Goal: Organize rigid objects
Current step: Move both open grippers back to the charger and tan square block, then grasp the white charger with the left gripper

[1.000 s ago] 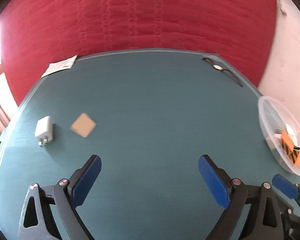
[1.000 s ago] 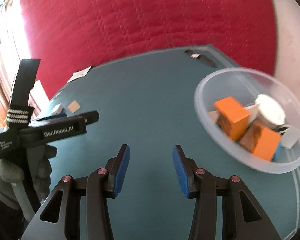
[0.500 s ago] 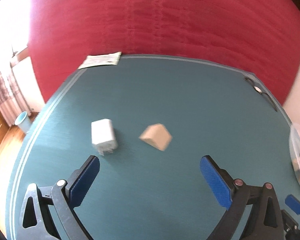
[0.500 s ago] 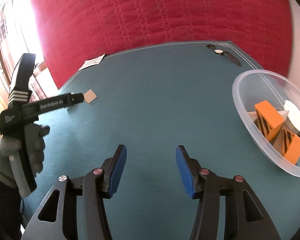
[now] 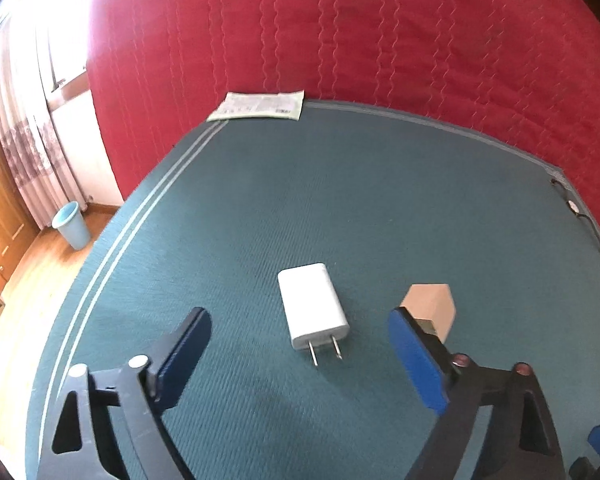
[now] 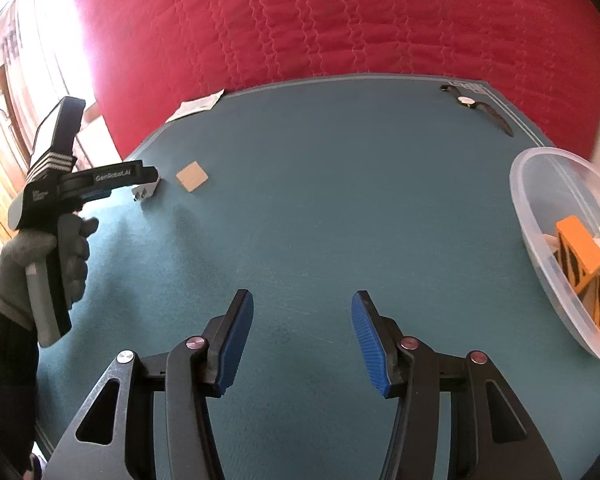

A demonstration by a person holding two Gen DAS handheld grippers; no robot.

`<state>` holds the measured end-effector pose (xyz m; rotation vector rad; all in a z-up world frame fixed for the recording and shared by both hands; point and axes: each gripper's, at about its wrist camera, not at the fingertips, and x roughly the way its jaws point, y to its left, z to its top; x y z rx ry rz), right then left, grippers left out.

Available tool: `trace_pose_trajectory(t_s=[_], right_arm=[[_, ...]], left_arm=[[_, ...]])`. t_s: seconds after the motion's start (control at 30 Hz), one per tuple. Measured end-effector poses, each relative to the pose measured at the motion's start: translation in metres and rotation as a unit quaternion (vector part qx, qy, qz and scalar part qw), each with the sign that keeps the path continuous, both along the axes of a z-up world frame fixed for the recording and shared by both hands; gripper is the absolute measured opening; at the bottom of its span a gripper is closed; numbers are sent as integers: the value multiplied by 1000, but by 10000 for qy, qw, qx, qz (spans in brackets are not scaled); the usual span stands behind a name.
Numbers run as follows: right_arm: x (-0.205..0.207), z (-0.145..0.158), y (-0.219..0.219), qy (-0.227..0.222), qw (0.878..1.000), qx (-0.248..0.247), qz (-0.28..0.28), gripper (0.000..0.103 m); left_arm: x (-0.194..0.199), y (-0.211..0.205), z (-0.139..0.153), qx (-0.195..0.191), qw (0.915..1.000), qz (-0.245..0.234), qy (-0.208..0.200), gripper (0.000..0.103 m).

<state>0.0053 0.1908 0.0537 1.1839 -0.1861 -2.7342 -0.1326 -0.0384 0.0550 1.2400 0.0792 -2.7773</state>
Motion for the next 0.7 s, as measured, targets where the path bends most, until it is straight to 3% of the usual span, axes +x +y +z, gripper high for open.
trace_pose_trajectory(t_s=[0.2,0.4,0.47,0.53,0.7], right_arm=[[-6,-4,-8,-77,9999,100,75,53],[-16,-7,-23,-97,9993,278,214,53],[-22,-7,-29,-81,9991,311,264,53],[-29,-7,-36,-73,9988,327,358,53],[-48,-6,-57,-52,9975,343,614,53]], left_arm=[[-13,-6,-12,22,9998,45,-169,70],[-17,-13,-12,151,9998,92,-85,62],[-15,-13,-11,161,9998,71,-35,46],[-15,-13,-10,195,9998,16,-1,39],[-12,-15,-6,354,9994,-47,17,36]])
